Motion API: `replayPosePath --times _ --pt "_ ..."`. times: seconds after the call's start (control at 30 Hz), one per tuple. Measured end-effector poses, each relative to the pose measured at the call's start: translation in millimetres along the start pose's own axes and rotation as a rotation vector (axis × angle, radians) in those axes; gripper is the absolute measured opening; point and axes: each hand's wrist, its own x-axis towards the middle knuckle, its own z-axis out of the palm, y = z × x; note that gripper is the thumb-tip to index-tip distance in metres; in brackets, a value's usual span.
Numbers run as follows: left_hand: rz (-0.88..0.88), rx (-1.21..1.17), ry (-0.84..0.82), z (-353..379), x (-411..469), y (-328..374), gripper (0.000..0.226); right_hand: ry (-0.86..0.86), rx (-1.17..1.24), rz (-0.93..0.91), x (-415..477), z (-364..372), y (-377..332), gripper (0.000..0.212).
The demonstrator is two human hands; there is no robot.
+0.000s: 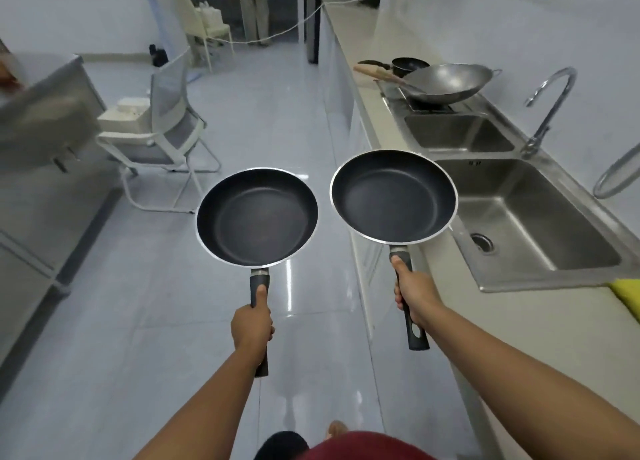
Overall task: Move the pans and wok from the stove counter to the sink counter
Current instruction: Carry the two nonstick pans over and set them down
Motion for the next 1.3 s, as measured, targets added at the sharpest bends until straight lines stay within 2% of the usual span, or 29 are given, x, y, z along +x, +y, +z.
replayPosePath --times 0.37,0.7,1.3 --pt "0.003 -0.004 0.079 38.5 167.4 106.5 0.062 -0.068 -0.048 -0.049 165.0 124.7 -130.1 0.050" --pt "0.038 -0.086 0.081 59.6 369.7 259.3 0.058 -0.050 0.005 -0.065 295.4 259.9 -272.8 0.049" --pt "0.034 -0.153 0.070 175.2 666.7 492.5 0.057 -0.032 0.015 -0.085 579.5 414.1 -509.0 0.045"
